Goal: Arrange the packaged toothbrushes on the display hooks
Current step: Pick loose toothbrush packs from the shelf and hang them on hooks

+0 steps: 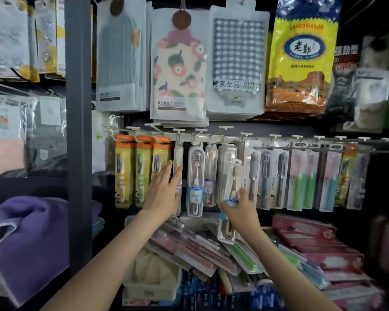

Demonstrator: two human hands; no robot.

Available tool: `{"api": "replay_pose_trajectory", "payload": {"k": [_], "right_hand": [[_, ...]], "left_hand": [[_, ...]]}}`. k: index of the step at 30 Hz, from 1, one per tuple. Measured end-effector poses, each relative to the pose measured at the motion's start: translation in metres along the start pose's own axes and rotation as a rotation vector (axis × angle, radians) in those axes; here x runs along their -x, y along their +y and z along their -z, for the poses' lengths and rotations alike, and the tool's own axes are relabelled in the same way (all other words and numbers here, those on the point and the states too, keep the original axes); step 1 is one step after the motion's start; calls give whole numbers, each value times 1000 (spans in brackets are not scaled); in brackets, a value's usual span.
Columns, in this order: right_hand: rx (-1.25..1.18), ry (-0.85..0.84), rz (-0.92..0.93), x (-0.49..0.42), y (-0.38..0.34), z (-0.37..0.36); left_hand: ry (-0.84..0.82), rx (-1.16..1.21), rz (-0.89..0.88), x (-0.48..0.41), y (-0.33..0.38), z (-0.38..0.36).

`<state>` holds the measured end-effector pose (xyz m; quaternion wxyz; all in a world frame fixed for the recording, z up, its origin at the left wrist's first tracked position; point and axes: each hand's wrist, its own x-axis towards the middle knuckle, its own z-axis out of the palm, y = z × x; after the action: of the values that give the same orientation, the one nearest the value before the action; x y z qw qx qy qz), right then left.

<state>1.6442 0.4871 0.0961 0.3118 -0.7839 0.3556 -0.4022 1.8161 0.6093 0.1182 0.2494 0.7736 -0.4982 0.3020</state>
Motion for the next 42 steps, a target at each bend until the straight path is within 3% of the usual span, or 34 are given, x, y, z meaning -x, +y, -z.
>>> {"api": "replay_pose_trajectory", "payload": {"k": [7, 16, 26, 42], "right_hand": [[142, -13, 166, 6, -5, 6], [73, -9, 191, -22, -26, -1], [74, -14, 166, -50, -33, -27], [416, 21, 28, -87, -18, -64]], "left_hand": [[54, -8, -147, -6, 11, -9], [46, 34, -140, -21, 18, -7], [53, 70, -192, -20, 10, -4], [90, 20, -176, -11, 3, -20]]}}
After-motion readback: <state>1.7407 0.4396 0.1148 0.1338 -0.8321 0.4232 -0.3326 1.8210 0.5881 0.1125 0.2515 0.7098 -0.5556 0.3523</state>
